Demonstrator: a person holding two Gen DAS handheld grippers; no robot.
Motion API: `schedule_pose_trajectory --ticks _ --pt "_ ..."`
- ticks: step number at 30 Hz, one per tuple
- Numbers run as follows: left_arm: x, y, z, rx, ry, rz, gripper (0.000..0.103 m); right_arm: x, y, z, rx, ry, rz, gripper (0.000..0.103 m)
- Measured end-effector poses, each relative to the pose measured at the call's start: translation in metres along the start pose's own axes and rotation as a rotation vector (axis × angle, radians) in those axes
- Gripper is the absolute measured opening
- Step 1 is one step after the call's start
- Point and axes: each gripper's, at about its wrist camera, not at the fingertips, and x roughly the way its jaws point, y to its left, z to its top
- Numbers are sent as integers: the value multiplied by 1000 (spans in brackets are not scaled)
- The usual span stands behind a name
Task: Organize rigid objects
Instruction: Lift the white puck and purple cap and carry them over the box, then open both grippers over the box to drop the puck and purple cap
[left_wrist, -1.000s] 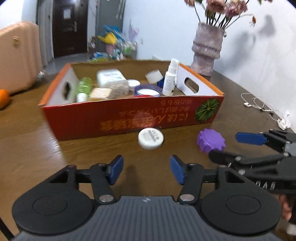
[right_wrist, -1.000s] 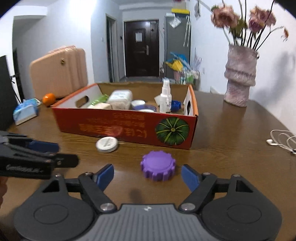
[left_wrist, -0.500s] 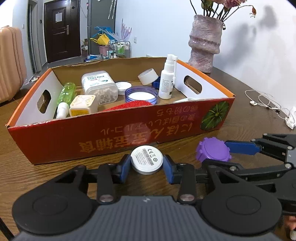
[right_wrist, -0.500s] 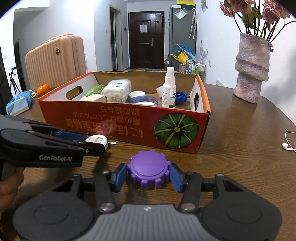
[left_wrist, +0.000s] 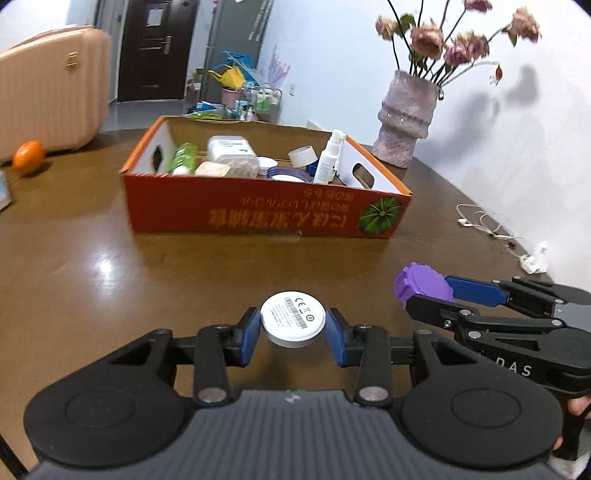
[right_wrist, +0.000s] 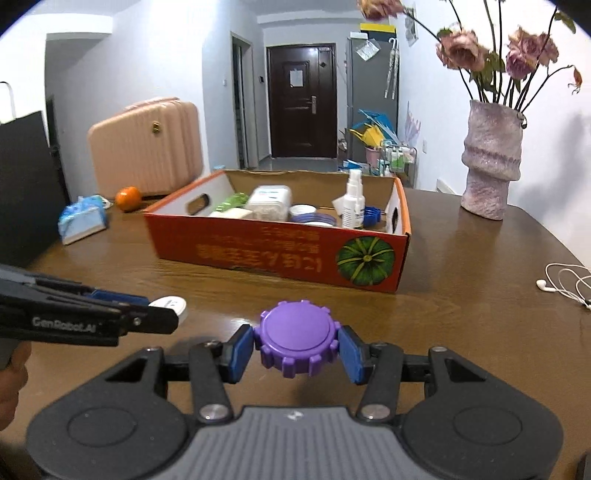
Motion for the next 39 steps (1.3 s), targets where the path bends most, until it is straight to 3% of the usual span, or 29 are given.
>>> schedule_pose_trajectory --ticks 10,21,28,31,35,39 --pt "-77 -7 -36 -12 -66 1 39 -64 35 -26 -17 -40 19 50" --pt "-73 -10 -22 3 -92 4 39 -74 37 -24 -22 -63 23 50" --pt "-36 -11 48 98 -166 21 39 -51 12 28 -29 -120 30 50" --pt "-3 -5 96 125 -136 8 39 -25 -10 71 -29 -116 39 50" --pt "65 6 156 128 -27 14 39 37 -55 131 58 15 126 50" --pt "137 26 186 69 116 19 39 103 -84 162 99 183 82 50"
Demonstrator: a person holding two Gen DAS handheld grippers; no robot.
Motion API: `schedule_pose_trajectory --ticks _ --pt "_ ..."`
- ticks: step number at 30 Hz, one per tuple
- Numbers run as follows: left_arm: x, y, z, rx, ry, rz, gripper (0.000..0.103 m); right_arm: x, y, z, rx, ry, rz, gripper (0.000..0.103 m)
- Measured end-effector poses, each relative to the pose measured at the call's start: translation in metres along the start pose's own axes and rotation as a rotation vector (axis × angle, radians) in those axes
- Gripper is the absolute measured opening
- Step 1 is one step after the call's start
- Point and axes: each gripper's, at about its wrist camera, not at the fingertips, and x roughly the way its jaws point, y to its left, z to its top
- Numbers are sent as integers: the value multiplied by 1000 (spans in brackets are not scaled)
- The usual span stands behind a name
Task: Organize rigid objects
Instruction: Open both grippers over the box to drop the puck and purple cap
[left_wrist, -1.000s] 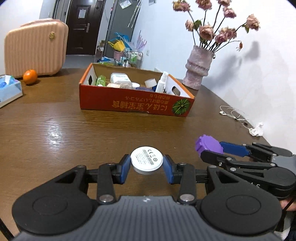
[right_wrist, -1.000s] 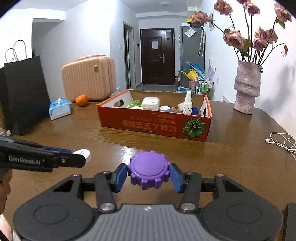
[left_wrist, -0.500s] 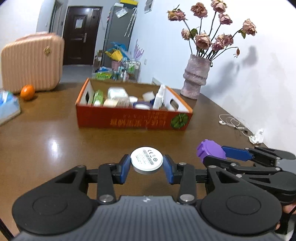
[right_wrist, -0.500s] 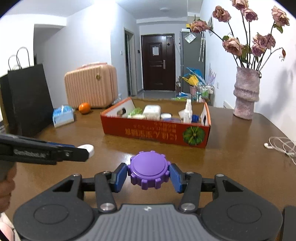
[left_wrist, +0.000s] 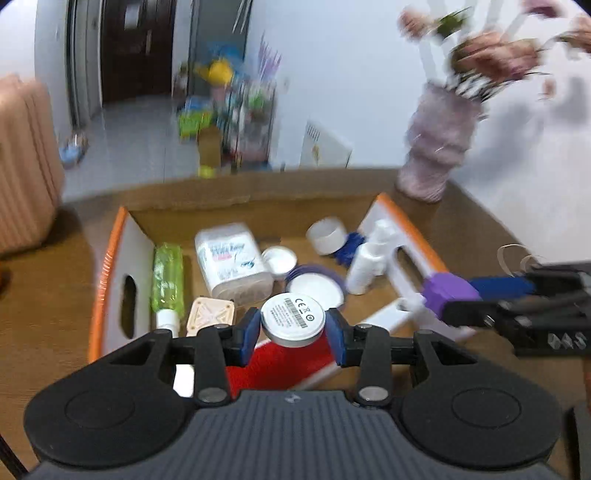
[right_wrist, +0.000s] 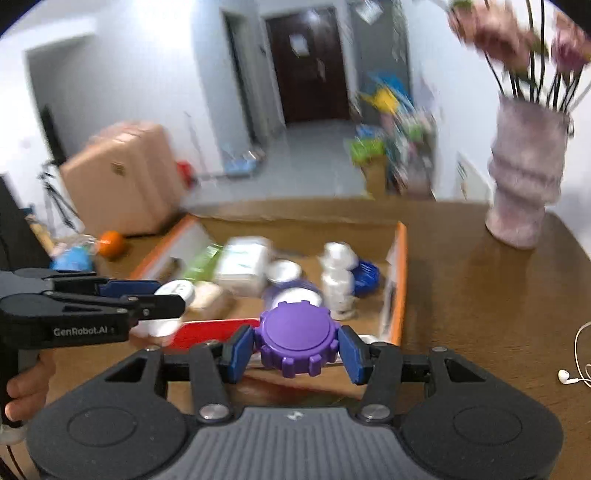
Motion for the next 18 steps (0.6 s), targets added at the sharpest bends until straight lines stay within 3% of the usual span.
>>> schedule_pose_trajectory --ticks 2,6,8,11,18 --pt "23 8 6 -18 43 -5 39 19 -10 7 30 57 -1 50" --pt "51 10 6 11 56 48 40 39 -13 4 30 91 -46 51" --pt "57 10 6 27 55 49 41 46 -12 1 19 107 -66 57" --pt "54 11 9 34 35 45 45 47 -12 2 6 94 -77 63" --pt "16 12 17 31 -23 67 52 27 -2 21 -8 32 -82 66"
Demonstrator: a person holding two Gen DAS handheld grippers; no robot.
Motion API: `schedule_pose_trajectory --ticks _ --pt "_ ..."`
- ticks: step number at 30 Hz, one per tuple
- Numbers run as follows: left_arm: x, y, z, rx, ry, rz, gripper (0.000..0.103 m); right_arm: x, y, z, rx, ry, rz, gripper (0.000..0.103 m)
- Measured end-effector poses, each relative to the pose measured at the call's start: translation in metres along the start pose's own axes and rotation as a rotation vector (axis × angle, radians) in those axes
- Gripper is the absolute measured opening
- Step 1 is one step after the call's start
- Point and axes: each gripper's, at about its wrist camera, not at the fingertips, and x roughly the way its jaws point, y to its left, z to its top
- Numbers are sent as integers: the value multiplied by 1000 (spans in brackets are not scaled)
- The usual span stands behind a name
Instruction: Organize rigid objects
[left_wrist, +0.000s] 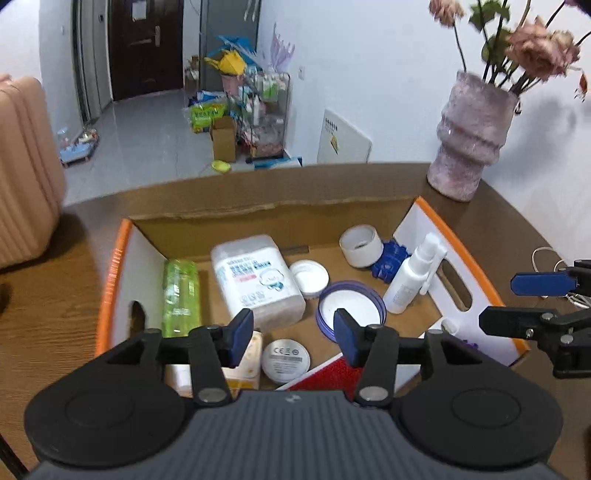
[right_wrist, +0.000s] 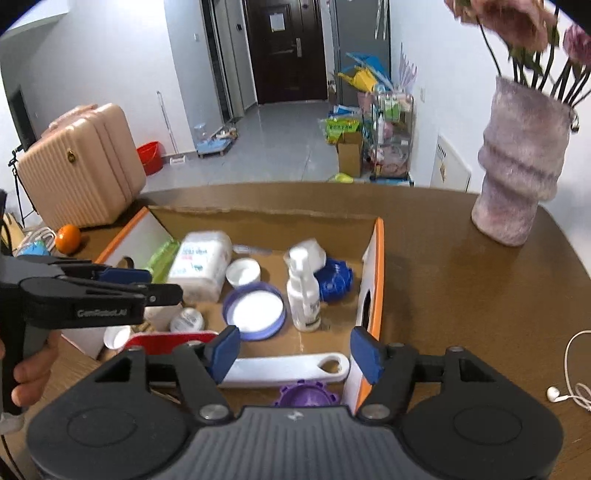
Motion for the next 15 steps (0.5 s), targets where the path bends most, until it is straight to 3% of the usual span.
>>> schedule_pose_trajectory --ticks 6,8,12,15 --pt "-71 -6 -22 35 -164 115 59 -50 22 -10 -26 -144 34 75" --pt "-99 -8 -37 37 -228 132 63 -68 33 -19 -45 -201 18 75" --pt "-144 -14 -74 27 -344 165 73 -96 54 -44 -60 -339 -29 91" --pt "-170 -16 -108 -10 -420 184 81 -112 68 -72 -59 -430 -62 91"
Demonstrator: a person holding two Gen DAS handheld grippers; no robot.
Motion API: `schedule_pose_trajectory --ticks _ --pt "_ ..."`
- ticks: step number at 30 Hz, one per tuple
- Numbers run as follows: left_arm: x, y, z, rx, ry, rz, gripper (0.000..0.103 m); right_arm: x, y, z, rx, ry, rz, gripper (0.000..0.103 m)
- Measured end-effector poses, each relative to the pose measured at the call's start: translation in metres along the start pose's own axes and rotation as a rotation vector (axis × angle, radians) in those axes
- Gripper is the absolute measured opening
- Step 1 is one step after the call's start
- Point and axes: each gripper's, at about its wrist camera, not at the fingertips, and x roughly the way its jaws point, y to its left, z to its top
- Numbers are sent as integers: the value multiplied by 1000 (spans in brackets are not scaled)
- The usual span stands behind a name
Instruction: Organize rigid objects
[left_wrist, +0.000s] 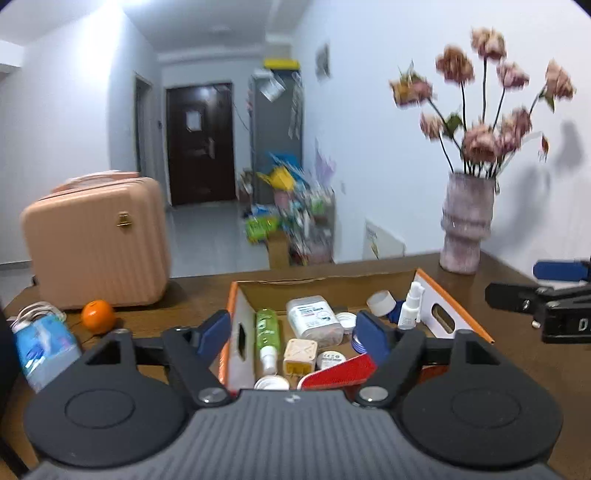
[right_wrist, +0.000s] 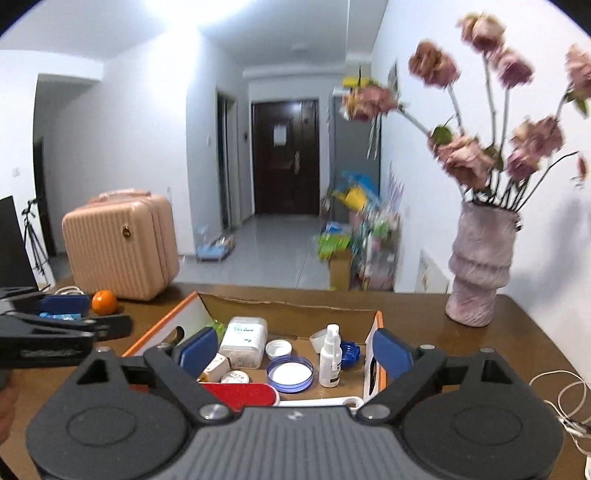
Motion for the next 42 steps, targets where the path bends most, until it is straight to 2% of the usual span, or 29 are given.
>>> schedule_pose_trajectory --ticks 2,6,8,13,17,20,24,26,28,35,39,42 --pt "-21 5 -15 -13 -30 0 85 -15 7 -15 19 -47 2 92" --pt "-54 6 -45 5 -91 13 94 -44 18 -47 60 -158 -18 103" --pt "-64 6 -56 13 -98 27 96 -53 22 -60 61 -195 -37 103" --pt "-82 12 -74 -1 -90 28 97 -67 33 -82 61 -158 -39 103" --pt "-101 14 -82 -8 -92 43 99 -84 39 -90 71 -163 -52 103" --pt "-126 16 -92 -27 -85 16 102 -104 46 -99 57 -164 -73 103" --pt "-170 10 -115 -9 -110 37 103 -142 58 -123 3 -165 -91 103" --pt "-190 4 -130 12 -116 70 103 -164 63 -136 -22 -166 -74 103" --pt "-210 0 -145 27 -112 65 103 -185 70 -152 -25 -165 -63 103" --pt "-280 -3 -189 57 -143 85 103 -258 98 -203 16 -113 -36 103" --pt "-311 4 -212 8 -106 77 103 -295 115 -222 46 -136 -38 103" --pt "-322 8 -219 13 -122 90 103 -318 123 -237 93 -153 -25 103"
